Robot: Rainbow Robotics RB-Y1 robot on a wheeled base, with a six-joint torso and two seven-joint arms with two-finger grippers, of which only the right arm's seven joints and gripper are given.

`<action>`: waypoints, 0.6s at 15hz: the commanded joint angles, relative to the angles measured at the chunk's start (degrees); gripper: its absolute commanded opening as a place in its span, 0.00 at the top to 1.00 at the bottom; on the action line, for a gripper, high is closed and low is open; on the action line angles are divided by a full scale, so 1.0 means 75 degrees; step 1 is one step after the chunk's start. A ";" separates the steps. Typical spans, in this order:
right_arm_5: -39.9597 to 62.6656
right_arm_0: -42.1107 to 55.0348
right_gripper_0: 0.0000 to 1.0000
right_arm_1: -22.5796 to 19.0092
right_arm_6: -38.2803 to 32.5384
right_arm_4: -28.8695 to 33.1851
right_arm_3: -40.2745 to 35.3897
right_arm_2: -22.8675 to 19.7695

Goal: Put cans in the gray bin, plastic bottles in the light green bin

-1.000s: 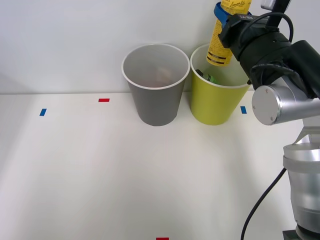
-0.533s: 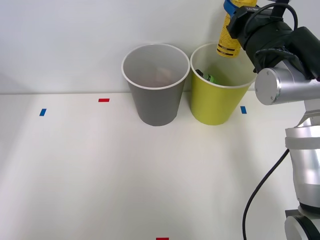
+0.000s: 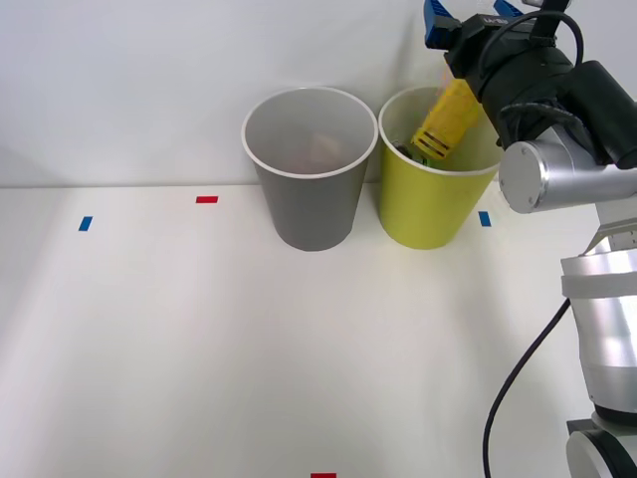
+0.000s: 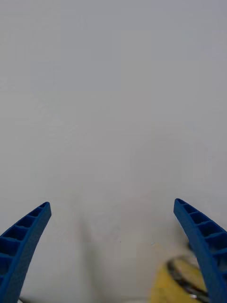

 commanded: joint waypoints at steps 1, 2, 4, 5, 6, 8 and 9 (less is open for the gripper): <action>-0.0260 0.0240 0.00 -0.0331 0.0068 0.0004 -0.0223 0.0332; -0.0260 0.0439 0.00 -0.0472 0.0080 0.0004 -0.0504 0.0449; -0.0271 0.0955 0.00 -0.0893 0.0033 -0.0019 -0.1207 0.0730; -0.0271 0.1213 0.00 -0.1046 0.0021 -0.0043 -0.1488 0.0801; -0.0260 0.1471 0.00 -0.1175 -0.0003 -0.0078 -0.1758 0.0859; -0.0271 0.1974 0.00 -0.1397 0.0056 -0.0113 -0.2238 0.0906; -0.0271 0.2279 0.00 -0.1561 0.0056 -0.0125 -0.2543 0.0906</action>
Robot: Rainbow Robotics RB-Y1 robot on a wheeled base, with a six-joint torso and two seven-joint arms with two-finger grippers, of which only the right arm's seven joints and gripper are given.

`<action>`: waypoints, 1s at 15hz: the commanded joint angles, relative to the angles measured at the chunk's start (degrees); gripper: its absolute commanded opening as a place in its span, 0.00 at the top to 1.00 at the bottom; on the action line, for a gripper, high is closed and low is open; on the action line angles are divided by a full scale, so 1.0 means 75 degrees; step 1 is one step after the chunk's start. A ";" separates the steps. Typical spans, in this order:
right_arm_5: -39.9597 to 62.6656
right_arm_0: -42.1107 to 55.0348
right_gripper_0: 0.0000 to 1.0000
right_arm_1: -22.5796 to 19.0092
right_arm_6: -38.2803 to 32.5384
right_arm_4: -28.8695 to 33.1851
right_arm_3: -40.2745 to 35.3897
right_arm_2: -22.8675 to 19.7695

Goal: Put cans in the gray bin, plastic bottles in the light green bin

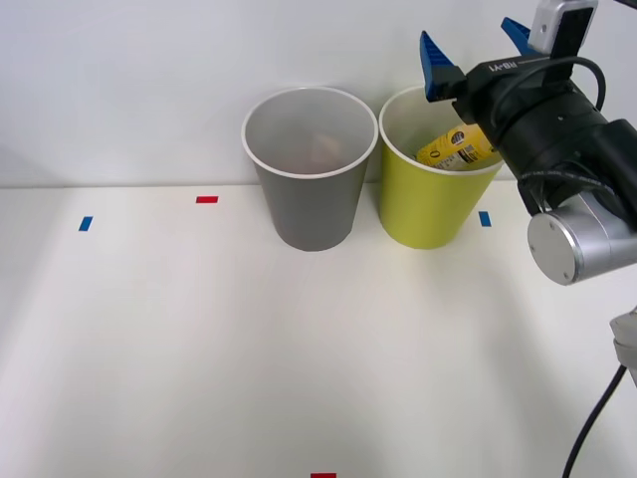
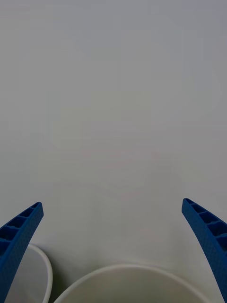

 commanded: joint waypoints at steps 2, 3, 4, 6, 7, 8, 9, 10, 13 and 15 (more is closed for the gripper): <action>-0.0001 0.1080 0.00 -0.0517 -0.0029 -0.0059 -0.1076 0.0029; -0.0001 0.1467 0.00 -0.0610 -0.0040 -0.0071 -0.1404 0.0005; -0.0013 0.2018 0.00 -0.0716 -0.0064 -0.0036 -0.1826 -0.0030; -0.0036 0.2955 0.00 -0.0775 -0.0099 0.0140 -0.2529 -0.0159; -0.0048 0.3342 0.00 -0.0786 -0.0122 0.0304 -0.2787 -0.0171; -0.0142 0.3693 0.00 -0.0775 -0.0157 0.0398 -0.2974 -0.0182; -0.0435 0.4150 0.00 -0.0763 -0.0204 0.0433 -0.3080 -0.0229; -0.0751 0.4514 0.00 -0.0751 -0.0228 0.0503 -0.3080 -0.0276; -0.1454 0.5627 0.00 -0.0763 -0.0298 0.0796 -0.3080 -0.0464; -0.1747 0.6236 0.00 -0.0763 -0.0333 0.0890 -0.3080 -0.0522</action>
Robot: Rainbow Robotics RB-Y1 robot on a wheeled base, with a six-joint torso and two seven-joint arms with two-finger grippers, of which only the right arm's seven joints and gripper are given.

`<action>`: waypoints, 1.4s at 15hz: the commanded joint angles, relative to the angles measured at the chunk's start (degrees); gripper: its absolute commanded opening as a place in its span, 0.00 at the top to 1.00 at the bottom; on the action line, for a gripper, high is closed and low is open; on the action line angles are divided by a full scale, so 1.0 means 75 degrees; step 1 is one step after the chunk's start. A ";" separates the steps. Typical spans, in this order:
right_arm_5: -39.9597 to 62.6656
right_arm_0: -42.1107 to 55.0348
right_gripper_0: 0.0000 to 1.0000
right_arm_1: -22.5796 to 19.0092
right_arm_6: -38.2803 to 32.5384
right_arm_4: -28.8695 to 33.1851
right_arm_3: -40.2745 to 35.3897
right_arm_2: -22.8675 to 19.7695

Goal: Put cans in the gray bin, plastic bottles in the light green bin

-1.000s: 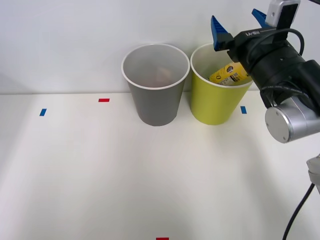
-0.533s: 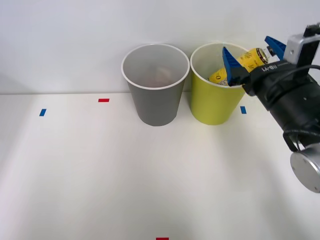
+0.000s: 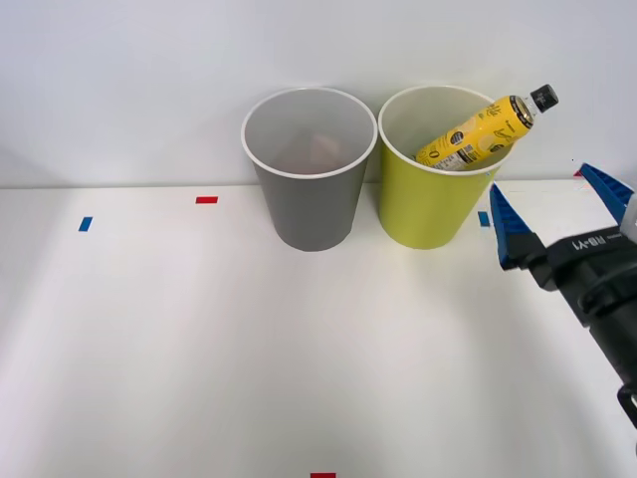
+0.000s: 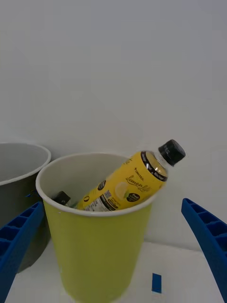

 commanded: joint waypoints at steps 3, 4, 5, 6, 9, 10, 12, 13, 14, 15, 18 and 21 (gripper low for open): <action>-0.0433 0.1382 0.00 0.0162 -0.0086 0.0179 0.0000 -0.0205; -0.0457 0.1570 0.00 0.0290 -0.0075 0.0179 0.0000 -0.0229; -0.0457 0.1769 0.00 0.0490 -0.0051 0.0214 0.0000 -0.0240; -0.0457 0.2015 0.00 0.0865 -0.0004 0.0307 0.0000 -0.0240; -0.0457 0.2601 0.00 0.1708 0.0090 0.0554 0.0011 -0.0240; -0.0457 0.2718 0.00 0.1826 0.0113 0.0624 0.0000 -0.0229; -0.0457 0.2929 0.00 0.1990 0.0148 0.0776 0.0000 -0.0217; -0.0445 0.2953 0.00 0.2119 0.0160 0.0846 0.0011 -0.0217; -0.0433 0.2941 0.00 0.2224 0.0160 0.0917 0.0011 -0.0217; -0.0433 0.2964 0.00 0.2318 0.0172 0.0987 0.0011 -0.0217; -0.0351 0.3105 0.00 0.2564 0.0195 0.1233 0.0011 -0.0229; -0.0222 0.3070 0.00 0.2587 0.0066 0.1456 0.0140 -0.0240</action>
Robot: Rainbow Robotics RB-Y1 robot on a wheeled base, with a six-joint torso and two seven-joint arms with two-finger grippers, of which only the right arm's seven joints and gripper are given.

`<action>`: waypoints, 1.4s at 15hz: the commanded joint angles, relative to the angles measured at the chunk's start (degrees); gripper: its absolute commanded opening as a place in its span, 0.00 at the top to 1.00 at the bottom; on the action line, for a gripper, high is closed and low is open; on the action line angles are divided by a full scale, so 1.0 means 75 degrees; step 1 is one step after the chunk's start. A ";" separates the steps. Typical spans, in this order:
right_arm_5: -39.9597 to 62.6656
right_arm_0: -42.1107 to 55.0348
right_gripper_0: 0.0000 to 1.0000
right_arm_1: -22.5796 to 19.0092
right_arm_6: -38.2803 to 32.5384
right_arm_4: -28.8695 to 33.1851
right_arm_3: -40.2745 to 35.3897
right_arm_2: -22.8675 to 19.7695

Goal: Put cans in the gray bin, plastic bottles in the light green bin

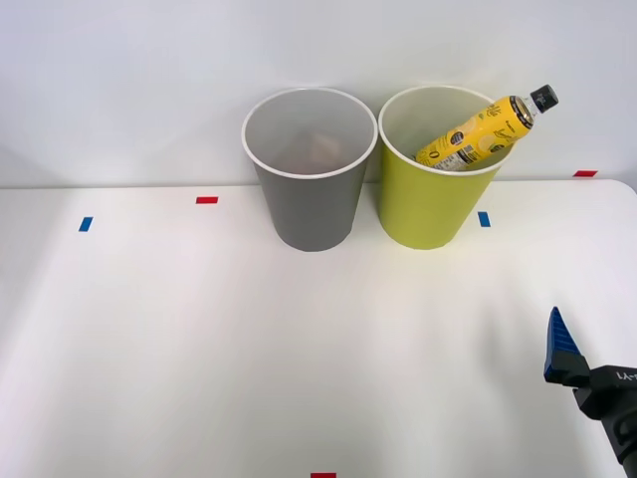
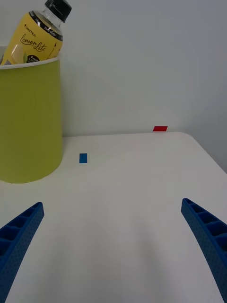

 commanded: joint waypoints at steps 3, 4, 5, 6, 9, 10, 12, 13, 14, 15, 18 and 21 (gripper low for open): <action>-0.0364 -0.0184 0.00 0.0057 -0.0206 0.0465 0.0697 0.0029; -0.0775 -0.0231 0.00 0.0069 -0.0335 0.0793 0.0990 0.0052; -0.1243 -0.0242 0.00 0.0080 -0.0769 0.1180 0.1306 0.0076; -0.1712 -0.0196 0.00 0.0080 -0.1202 0.1473 0.1576 0.0146; -0.3025 -0.0067 0.00 0.0080 -0.1343 0.1531 0.2255 0.0345; -0.3681 -0.0043 0.00 0.0069 -0.1308 0.1520 0.2642 0.0404; -0.4794 0.0004 0.00 0.0034 -0.1202 0.1508 0.3322 0.0427; -0.5064 0.0086 0.00 -0.0037 -0.1085 0.1508 0.3474 0.0462; -0.5251 0.0250 0.00 -0.0084 -0.0640 0.1438 0.3497 0.0486; -0.5321 0.0449 0.00 -0.0142 -0.0124 0.1203 0.3497 0.0544; -0.5544 0.0965 0.00 -0.0412 0.0849 0.0500 0.3497 0.0861; -0.5685 0.1469 0.00 -0.0412 0.0989 0.0360 0.3497 0.1107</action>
